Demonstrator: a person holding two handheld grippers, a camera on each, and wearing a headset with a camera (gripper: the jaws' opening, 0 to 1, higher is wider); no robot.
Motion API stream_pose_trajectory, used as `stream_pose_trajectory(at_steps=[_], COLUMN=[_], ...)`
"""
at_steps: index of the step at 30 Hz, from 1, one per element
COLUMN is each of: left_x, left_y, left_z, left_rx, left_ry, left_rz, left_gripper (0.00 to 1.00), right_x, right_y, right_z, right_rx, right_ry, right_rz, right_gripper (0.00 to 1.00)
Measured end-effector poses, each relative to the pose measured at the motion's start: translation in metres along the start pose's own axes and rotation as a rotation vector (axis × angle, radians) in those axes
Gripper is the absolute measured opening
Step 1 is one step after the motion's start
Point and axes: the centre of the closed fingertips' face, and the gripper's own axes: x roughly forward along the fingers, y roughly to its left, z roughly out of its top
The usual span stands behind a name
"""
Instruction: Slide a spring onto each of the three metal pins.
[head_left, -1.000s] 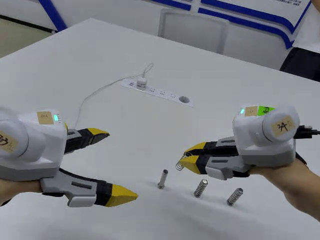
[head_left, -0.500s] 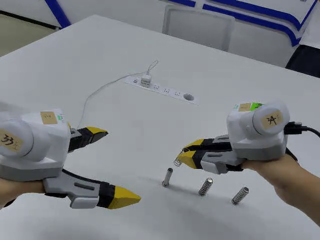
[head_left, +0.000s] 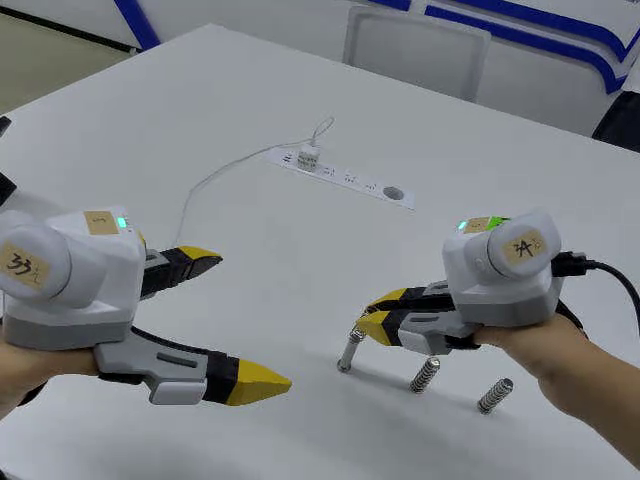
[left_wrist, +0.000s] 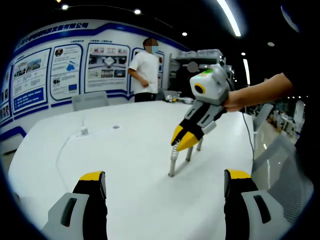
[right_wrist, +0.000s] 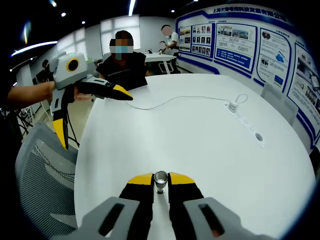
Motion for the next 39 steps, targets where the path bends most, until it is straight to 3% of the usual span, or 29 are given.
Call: stream_pose_trajectory(at_steps=[24,39], left_x=[0.004,0.009], left_y=[-0.004,-0.01], left_z=[-0.008,-0.013], left_rx=[0.001,0.006], left_ry=[0.034,0.065], left_rz=[-0.02,-0.043], left_gripper=[1.0,0.99], right_x=[0.02,0.031], right_y=[-0.004,-0.01], right_z=[-0.019,-0.033], right_rx=[-0.076,-0.051], right_ry=[0.085,0.108], right_rz=[-0.008,-0.029], right_gripper=[0.11,0.11])
